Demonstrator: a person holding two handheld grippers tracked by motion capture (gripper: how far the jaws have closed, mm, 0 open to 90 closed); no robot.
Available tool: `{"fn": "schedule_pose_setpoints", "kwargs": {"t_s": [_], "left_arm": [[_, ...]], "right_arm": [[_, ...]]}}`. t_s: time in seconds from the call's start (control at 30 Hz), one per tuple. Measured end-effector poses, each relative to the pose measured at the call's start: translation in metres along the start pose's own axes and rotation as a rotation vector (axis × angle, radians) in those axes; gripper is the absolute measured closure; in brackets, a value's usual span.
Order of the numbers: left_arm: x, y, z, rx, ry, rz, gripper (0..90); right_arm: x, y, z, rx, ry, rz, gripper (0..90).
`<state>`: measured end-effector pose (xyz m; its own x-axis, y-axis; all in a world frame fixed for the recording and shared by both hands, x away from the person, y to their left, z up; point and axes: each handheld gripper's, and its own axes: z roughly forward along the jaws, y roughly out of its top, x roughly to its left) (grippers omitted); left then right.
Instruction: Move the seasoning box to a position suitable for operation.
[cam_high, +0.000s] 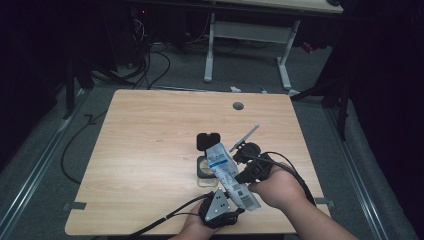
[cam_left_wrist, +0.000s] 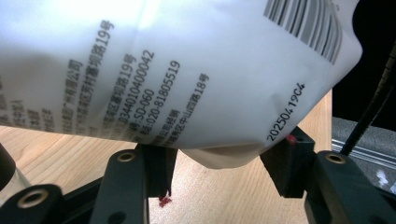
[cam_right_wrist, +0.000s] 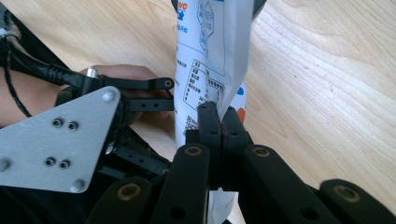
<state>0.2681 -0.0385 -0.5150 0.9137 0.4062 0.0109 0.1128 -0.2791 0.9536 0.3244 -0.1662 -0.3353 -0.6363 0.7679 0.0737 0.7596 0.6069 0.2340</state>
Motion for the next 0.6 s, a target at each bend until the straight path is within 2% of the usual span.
{"fn": "schedule_pose_setpoints", "kwargs": {"t_s": [0.13,0.47,0.6], "left_arm": [[-0.0017,-0.0004,-0.0006,0.008,-0.011,-0.001,50.5],[-0.0003,0.0006,-0.0010,0.012,-0.026,-0.005,51.3],[-0.0008,0.0001,-0.0011,0.019,-0.032,0.009,52.4]], "right_arm": [[-0.0014,-0.0007,0.0014,0.009,-0.003,0.007,90.0],[-0.0036,0.0047,0.0040,0.014,-0.015,-0.010,90.0],[-0.0052,0.0063,0.0071,0.015,-0.015,-0.005,90.0]]}}
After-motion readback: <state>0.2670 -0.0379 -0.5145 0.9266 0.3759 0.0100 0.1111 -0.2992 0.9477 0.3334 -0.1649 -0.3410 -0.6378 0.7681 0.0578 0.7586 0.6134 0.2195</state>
